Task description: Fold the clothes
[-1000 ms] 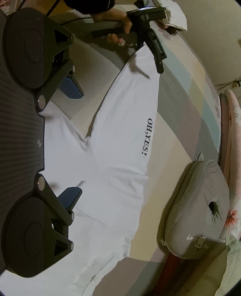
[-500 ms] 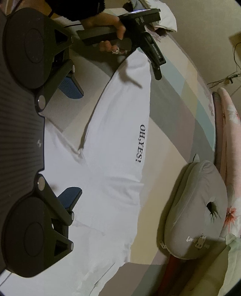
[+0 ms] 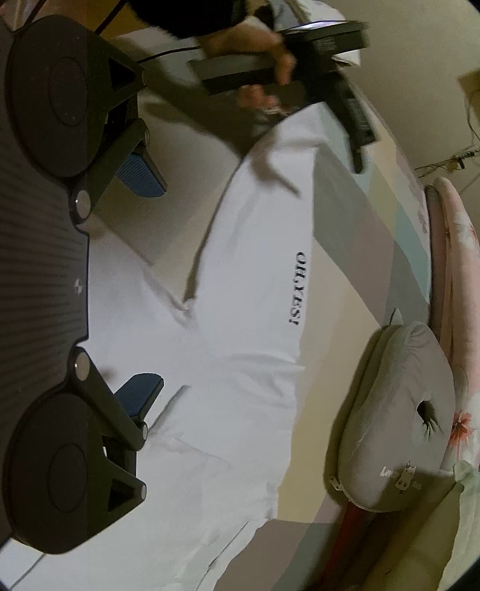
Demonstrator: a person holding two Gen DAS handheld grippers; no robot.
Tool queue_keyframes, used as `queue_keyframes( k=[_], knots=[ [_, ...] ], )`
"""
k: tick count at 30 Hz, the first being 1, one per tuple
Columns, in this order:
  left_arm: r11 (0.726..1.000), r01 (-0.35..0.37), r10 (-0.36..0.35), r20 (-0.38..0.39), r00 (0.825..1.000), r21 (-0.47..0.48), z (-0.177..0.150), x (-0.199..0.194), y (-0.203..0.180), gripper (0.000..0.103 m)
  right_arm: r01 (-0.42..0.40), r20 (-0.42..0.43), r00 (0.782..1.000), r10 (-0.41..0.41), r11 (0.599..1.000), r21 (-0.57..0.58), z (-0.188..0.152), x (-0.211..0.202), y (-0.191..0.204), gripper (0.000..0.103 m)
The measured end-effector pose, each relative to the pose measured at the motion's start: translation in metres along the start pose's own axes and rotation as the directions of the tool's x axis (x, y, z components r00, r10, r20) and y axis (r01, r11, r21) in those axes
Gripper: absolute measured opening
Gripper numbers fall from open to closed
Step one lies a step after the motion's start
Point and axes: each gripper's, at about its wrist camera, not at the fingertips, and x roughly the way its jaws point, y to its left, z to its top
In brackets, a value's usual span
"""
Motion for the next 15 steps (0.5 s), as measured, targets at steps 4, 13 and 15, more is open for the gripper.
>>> queue_keyframes(
  k=[4,13,15],
  knots=[
    [0.998,0.049,-0.05,0.022,0.999,0.029,0.008,-0.009,-0.025,0.102,0.015,-0.006,1.0,-0.015,1.0,0.009,-0.009,-0.001,-0.004,0.103],
    [0.989,0.109,-0.112,0.027,0.993,0.103,0.008,-0.023,-0.079,0.102,0.035,0.013,0.999,-0.036,0.998,0.045,-0.023,-0.016,-0.021,0.103],
    [0.986,0.118,-0.121,0.019,0.992,0.117,0.005,-0.026,-0.091,0.102,0.041,0.012,0.999,-0.042,0.998,0.049,-0.027,-0.019,-0.027,0.103]
  ],
)
